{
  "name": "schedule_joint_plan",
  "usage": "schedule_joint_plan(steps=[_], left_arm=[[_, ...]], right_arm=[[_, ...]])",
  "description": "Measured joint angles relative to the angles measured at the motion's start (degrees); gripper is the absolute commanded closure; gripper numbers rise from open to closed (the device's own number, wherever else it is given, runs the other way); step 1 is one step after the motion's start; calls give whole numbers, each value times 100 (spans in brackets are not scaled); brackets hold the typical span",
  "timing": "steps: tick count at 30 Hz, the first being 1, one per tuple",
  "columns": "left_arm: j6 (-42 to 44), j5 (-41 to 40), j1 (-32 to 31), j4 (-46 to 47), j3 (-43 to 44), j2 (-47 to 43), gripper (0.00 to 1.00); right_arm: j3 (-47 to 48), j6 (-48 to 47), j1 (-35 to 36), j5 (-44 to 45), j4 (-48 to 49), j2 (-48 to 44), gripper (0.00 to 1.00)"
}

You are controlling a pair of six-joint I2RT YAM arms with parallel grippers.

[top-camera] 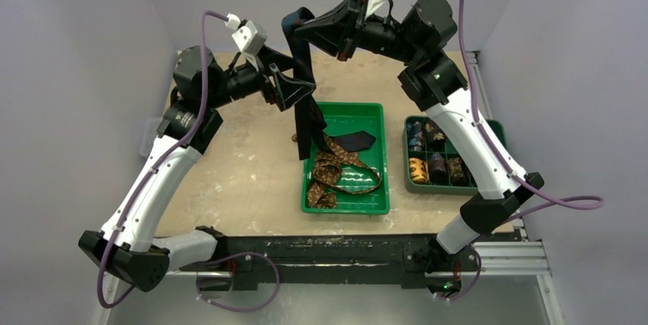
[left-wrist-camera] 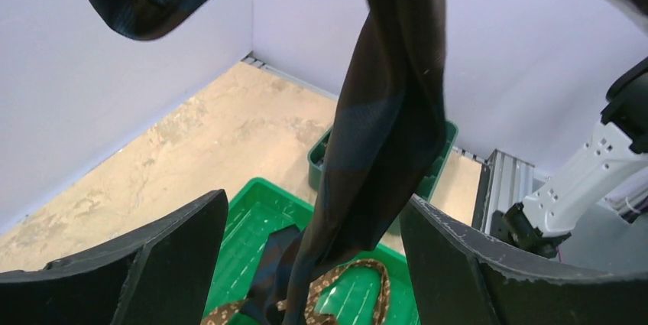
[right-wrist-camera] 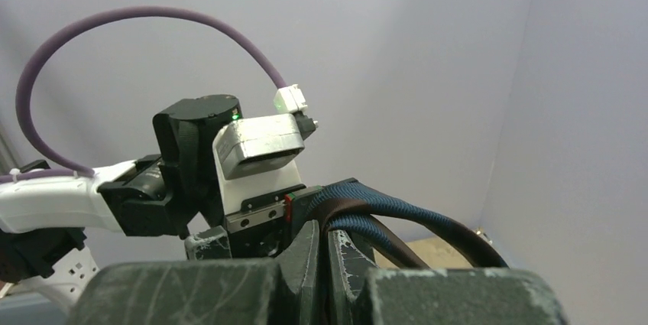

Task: Roll the ties
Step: Pick up the tie from the bin, then move the bin to the corner of the board.

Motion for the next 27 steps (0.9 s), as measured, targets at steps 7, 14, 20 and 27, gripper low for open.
schedule_joint_plan(steps=[7,14,20,27], left_arm=[[-356,-352,-210,177,385,127,54],[-597,-643,-280,160,800,372,100],[-487,-859,-245,-177,1659,492,100],[-485,-977,164,-208,3383,719,100]], right_arm=[[330,9,70,210,22,136,100],[691,173,111,299,114,302,72],[448,68,20,634,-103,-42,15],[-1095,-348,-1137,1279,-914,-1606,8]])
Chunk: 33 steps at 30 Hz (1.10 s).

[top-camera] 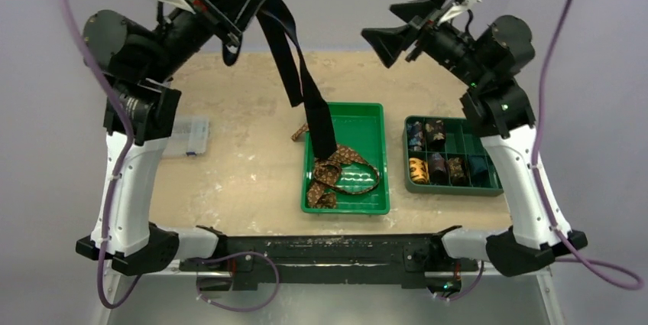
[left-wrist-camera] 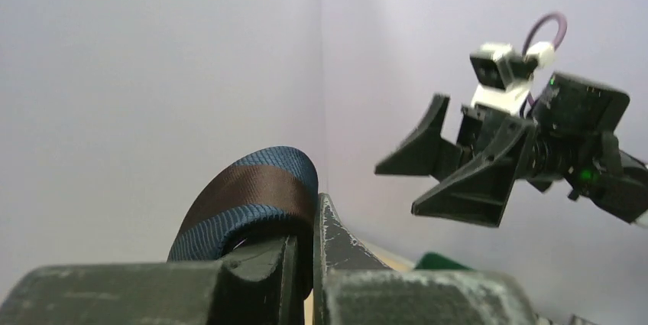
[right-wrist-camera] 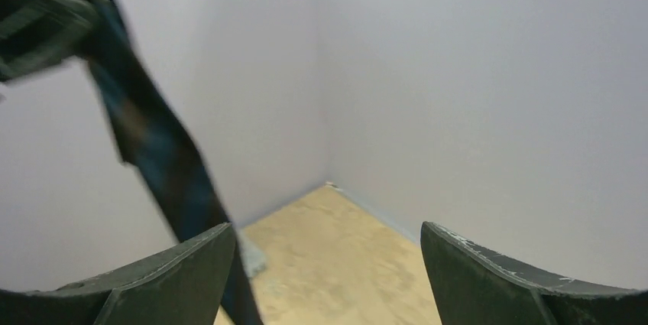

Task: Roll the ties
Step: Move the bin to the corner of the board.

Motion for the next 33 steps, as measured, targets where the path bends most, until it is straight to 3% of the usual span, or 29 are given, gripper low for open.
schedule_joint_plan(steps=[5,9,14,18,22,29,33], left_arm=[[-22,-175,345,-26,981,221,100],[146,-787,636,-326,1513,284,100],[804,-2009,798,-758,1556,-50,100],[1443,-2905,1040,-898,1425,-529,100],[1674,-3375,1537,-905,1257,-964,100],[1690,-3530,1982,-960,487,-1711,100],[1690,-3526,2127,-1086,221,-1794,100]], right_arm=[[-658,-767,-426,238,-713,-629,19],[-1279,-2026,-254,-15,-2090,-798,24],[-2658,-3357,730,-28,-3615,-765,26],[-3856,-3974,1707,-26,-4428,-911,18],[-4207,-4197,2455,85,-4518,-951,10],[-4623,-4417,3480,496,-3832,-35,24],[-4878,-4256,3633,1121,-3215,485,28]])
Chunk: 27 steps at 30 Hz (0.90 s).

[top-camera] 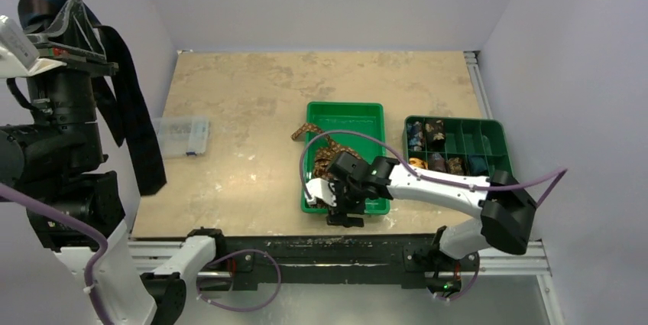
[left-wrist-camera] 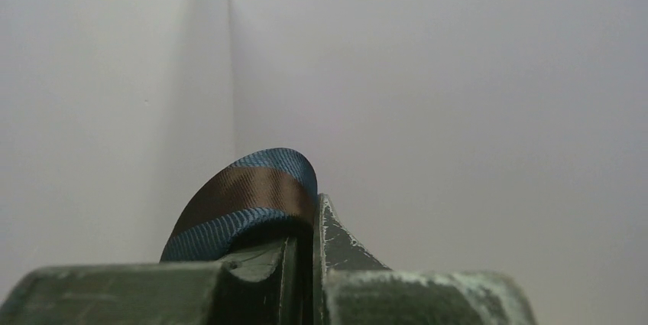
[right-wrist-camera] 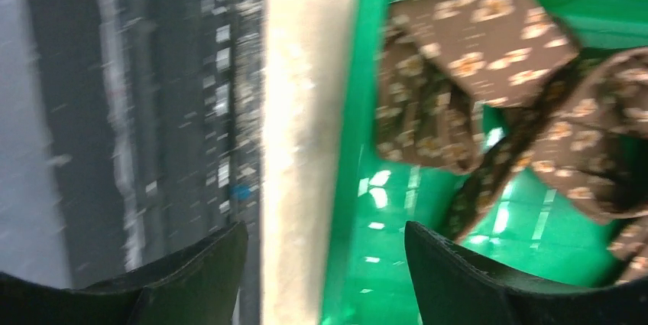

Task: Roll the ties
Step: Move the bin to the corner of the board.

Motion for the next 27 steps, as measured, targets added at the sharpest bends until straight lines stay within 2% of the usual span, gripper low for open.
schedule_joint_plan(steps=[3,7,12,18,21,26,27], left_arm=[[-9,31,101,-98,-103,2,100],[-87,74,186,-122,-146,22,100],[-249,188,278,-118,-146,74,100],[-411,317,334,-96,-146,295,100],[-444,378,352,-101,-153,411,100],[-455,529,361,-114,-271,450,100],[-470,590,363,-120,-337,437,100]], right_arm=[[17,114,-48,592,566,352,32],[367,72,-424,881,911,916,34],[1132,-680,-1445,1051,1355,1670,39],[2039,-1729,-2343,1257,1757,2649,42],[2605,-2070,-2647,1344,1805,3171,37],[3252,-2260,-2933,1381,1753,3482,14],[3294,-2245,-2949,1360,1687,3390,13]])
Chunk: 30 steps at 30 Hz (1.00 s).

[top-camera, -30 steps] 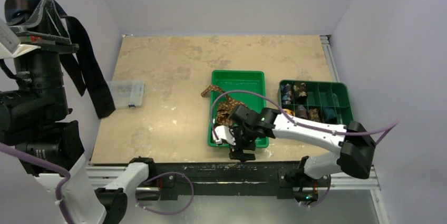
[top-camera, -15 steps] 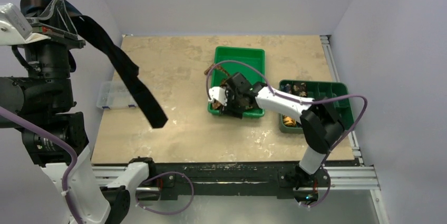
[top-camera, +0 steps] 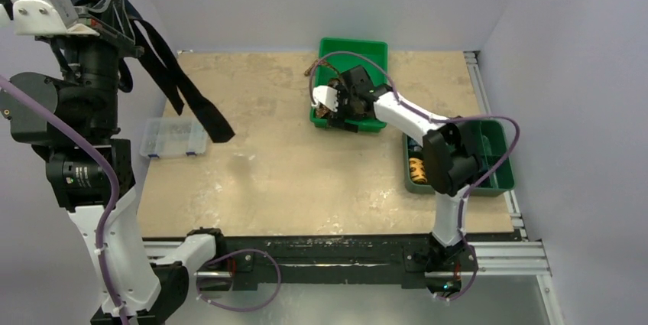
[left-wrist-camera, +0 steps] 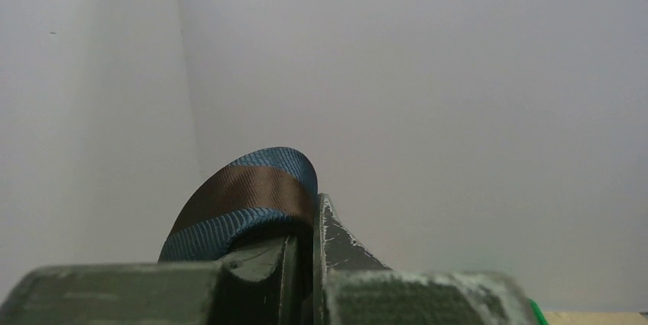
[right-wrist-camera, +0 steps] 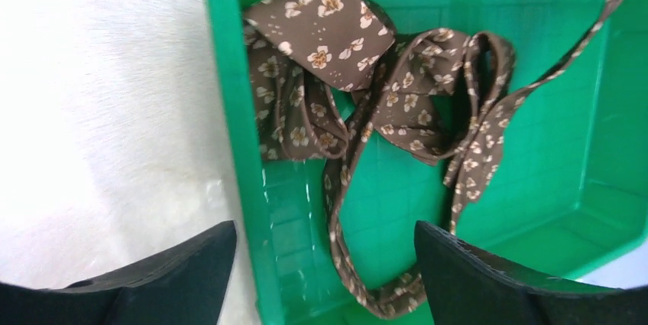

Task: Roll the ties
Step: Move the bin to the corner of the board.

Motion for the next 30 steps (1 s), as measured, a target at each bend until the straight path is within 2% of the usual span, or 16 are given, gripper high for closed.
schedule_joint_plan(steps=[3,5,10,13,17,20,21,23,26,29,30], left_arm=[[-76,166,0,-15,-166,-68,100],[-116,306,0,-20,-282,-133,100],[-293,566,0,-35,-560,-258,100],[-470,710,0,-31,-693,-345,100],[-645,833,0,35,-866,-417,100],[-737,892,0,42,-933,-426,100],[-748,909,0,42,-946,-426,100],[-774,942,0,42,-962,-426,100],[-793,964,0,57,-990,-433,100],[-813,966,0,98,-990,-433,100],[-811,966,0,114,-990,-433,100]], right_arm=[[0,81,2,-223,-522,-603,15],[-129,122,20,-387,-981,-1362,18],[-1088,149,2,-415,-2308,-3681,25],[-1888,319,-63,0,-3320,-4503,25],[-2787,730,-177,697,-4232,-4682,31],[-3228,1117,-210,1250,-4677,-4798,41],[-3335,1283,-210,1451,-4815,-4852,46],[-3462,1556,-210,1786,-4986,-4916,61],[-3681,1930,-208,2269,-5080,-4942,76],[-4288,2212,-208,2680,-5045,-4946,77],[-4614,2258,-208,2787,-5031,-4957,74]])
